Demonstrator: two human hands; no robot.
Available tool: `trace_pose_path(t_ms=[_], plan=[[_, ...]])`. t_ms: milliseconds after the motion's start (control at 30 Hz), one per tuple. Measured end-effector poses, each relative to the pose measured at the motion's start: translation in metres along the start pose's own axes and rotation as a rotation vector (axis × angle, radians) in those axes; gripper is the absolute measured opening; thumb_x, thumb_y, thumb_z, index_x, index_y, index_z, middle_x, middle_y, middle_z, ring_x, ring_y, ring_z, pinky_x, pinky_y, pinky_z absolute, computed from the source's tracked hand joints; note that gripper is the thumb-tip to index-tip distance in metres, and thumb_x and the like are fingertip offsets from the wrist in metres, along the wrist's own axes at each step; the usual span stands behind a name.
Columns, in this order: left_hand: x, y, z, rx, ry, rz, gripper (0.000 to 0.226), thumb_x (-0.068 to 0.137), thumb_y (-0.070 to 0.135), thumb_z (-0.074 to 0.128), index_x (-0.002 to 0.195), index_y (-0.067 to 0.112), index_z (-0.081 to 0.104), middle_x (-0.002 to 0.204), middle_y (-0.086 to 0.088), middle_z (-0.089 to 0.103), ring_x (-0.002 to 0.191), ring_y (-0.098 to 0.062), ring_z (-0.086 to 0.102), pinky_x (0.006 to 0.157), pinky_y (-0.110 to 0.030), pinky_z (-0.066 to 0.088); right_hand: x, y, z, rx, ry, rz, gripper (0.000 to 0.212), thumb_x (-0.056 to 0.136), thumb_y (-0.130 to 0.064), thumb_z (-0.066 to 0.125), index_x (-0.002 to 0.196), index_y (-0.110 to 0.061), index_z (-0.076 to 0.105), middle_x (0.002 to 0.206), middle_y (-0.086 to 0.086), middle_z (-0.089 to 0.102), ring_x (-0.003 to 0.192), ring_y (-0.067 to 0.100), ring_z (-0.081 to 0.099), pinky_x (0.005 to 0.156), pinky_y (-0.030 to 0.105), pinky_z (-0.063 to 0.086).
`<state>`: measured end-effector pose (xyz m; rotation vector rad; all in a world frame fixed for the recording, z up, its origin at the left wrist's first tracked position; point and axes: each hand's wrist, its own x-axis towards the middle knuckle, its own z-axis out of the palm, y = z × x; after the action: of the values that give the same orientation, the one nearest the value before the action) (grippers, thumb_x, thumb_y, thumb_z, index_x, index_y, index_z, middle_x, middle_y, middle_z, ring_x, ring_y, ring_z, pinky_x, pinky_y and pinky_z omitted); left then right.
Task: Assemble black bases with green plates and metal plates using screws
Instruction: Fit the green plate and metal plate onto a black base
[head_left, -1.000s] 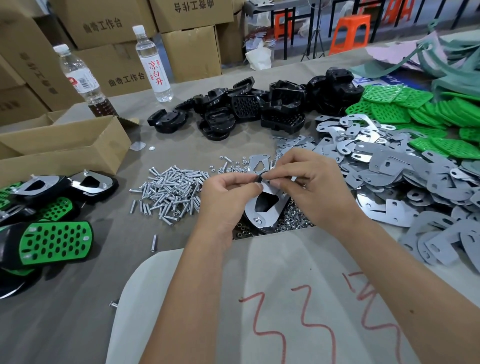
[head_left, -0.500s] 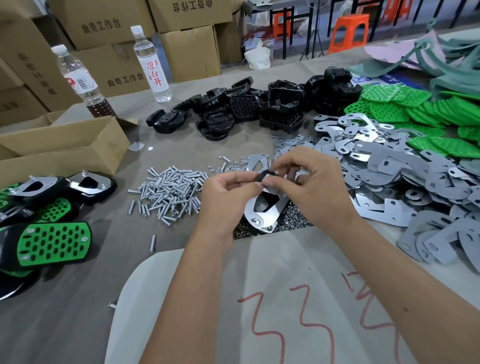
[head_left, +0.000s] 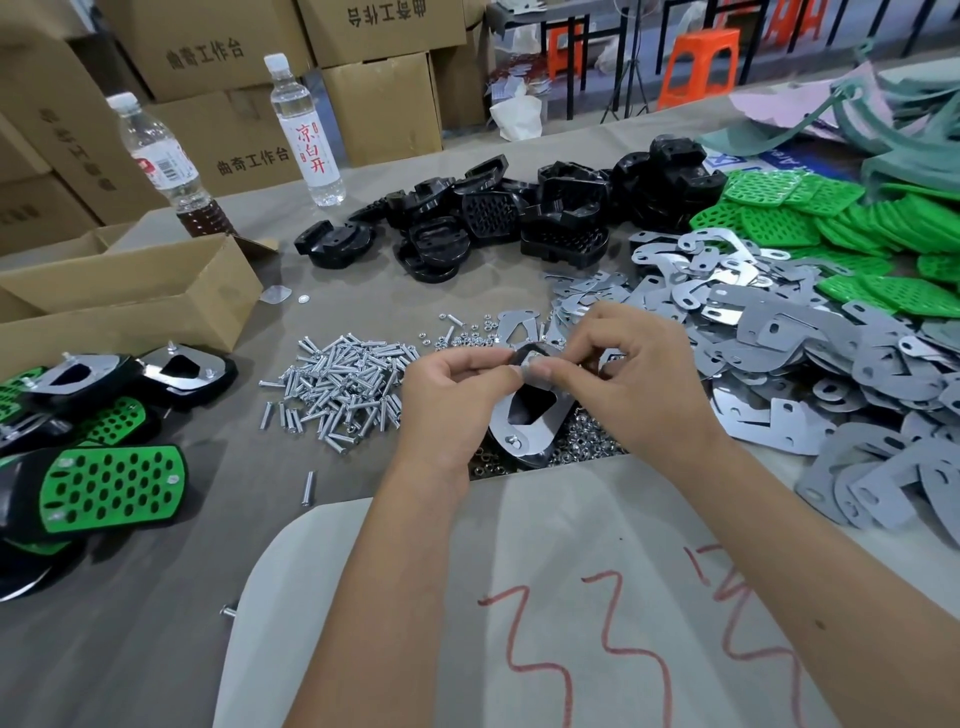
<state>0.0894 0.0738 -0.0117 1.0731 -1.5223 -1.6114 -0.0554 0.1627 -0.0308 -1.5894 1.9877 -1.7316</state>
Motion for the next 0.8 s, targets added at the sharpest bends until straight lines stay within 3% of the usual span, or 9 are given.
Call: trace_pose_path(t_ms=[100, 167, 233, 333, 500, 567, 633, 700, 800], plan=[[0.000, 0.001, -0.001, -0.003, -0.004, 0.000, 0.016, 0.078, 0.001, 0.080, 0.089, 0.013, 0.080, 0.084, -0.009, 0.080, 0.079, -0.020, 0.074, 0.083, -0.038, 0.058, -0.002, -0.005, 0.000, -0.011, -0.004, -0.023, 0.020, 0.093, -0.018, 0.077, 0.074, -0.013, 0.074, 0.073, 0.000, 0.063, 0.070, 0.016, 0.058, 0.063, 0.020, 0.039], [0.000, 0.001, 0.000, -0.004, 0.002, -0.011, 0.017, 0.077, 0.002, 0.081, 0.090, 0.013, 0.080, 0.085, -0.009, 0.080, 0.081, -0.022, 0.075, 0.087, -0.041, 0.059, -0.001, -0.008, -0.001, 0.030, -0.033, -0.016, 0.017, 0.099, -0.017, 0.069, 0.087, -0.012, 0.081, 0.080, 0.002, 0.065, 0.077, 0.014, 0.061, 0.069, 0.025, 0.044], [0.000, 0.001, 0.000, 0.003, 0.011, -0.022, 0.017, 0.079, 0.001, 0.080, 0.091, 0.013, 0.080, 0.088, -0.010, 0.080, 0.087, -0.027, 0.076, 0.092, -0.046, 0.059, -0.001, -0.008, -0.001, 0.066, -0.029, 0.022, 0.034, 0.103, -0.024, 0.064, 0.078, -0.005, 0.078, 0.076, 0.006, 0.061, 0.072, 0.015, 0.059, 0.067, 0.031, 0.044], [0.000, 0.001, 0.000, 0.001, 0.021, -0.037, 0.015, 0.079, 0.001, 0.081, 0.089, 0.012, 0.080, 0.089, -0.013, 0.080, 0.094, -0.035, 0.076, 0.094, -0.052, 0.059, -0.002, -0.007, -0.004, 0.129, 0.055, 0.053, 0.061, 0.106, -0.032, 0.056, 0.055, 0.002, 0.055, 0.065, 0.016, 0.046, 0.058, 0.025, 0.044, 0.058, 0.037, 0.034], [0.000, 0.002, 0.001, 0.013, 0.029, -0.034, 0.017, 0.079, 0.001, 0.080, 0.092, 0.012, 0.080, 0.090, -0.012, 0.080, 0.095, -0.034, 0.076, 0.096, -0.052, 0.059, -0.002, -0.012, -0.002, 0.104, -0.008, 0.028, 0.040, 0.106, -0.031, 0.054, 0.081, -0.012, 0.080, 0.077, 0.007, 0.060, 0.073, 0.018, 0.058, 0.068, 0.031, 0.043], [-0.001, 0.002, 0.001, 0.012, 0.034, -0.037, 0.016, 0.079, 0.001, 0.080, 0.091, 0.013, 0.080, 0.088, -0.011, 0.080, 0.094, -0.033, 0.076, 0.095, -0.050, 0.060, -0.002, -0.013, -0.001, 0.127, 0.030, 0.038, 0.052, 0.107, -0.029, 0.054, 0.056, -0.016, 0.057, 0.065, -0.002, 0.047, 0.059, 0.012, 0.044, 0.059, 0.029, 0.033], [-0.001, 0.001, 0.001, 0.011, 0.032, -0.040, 0.015, 0.079, 0.003, 0.081, 0.090, 0.013, 0.080, 0.088, -0.010, 0.080, 0.093, -0.032, 0.076, 0.093, -0.050, 0.060, -0.002, -0.013, -0.002, 0.122, 0.079, 0.018, 0.058, 0.108, -0.026, 0.054, 0.053, -0.019, 0.034, 0.059, -0.003, 0.033, 0.054, 0.011, 0.030, 0.056, 0.027, 0.025], [-0.001, 0.001, 0.001, 0.012, 0.029, -0.037, 0.015, 0.078, 0.004, 0.081, 0.090, 0.014, 0.081, 0.088, -0.009, 0.080, 0.092, -0.031, 0.077, 0.093, -0.049, 0.060, -0.002, -0.008, -0.003, 0.077, 0.060, -0.006, 0.053, 0.106, -0.026, 0.057, 0.056, -0.009, 0.050, 0.062, 0.003, 0.042, 0.057, 0.017, 0.039, 0.057, 0.031, 0.031], [-0.002, 0.002, 0.001, 0.016, 0.021, -0.030, 0.019, 0.077, 0.004, 0.080, 0.094, 0.012, 0.080, 0.089, -0.009, 0.080, 0.093, -0.030, 0.077, 0.094, -0.048, 0.060, -0.001, -0.008, 0.000, -0.001, -0.064, -0.021, 0.014, 0.099, -0.016, 0.068, 0.088, -0.013, 0.076, 0.084, 0.003, 0.061, 0.075, 0.015, 0.055, 0.066, 0.020, 0.038]])
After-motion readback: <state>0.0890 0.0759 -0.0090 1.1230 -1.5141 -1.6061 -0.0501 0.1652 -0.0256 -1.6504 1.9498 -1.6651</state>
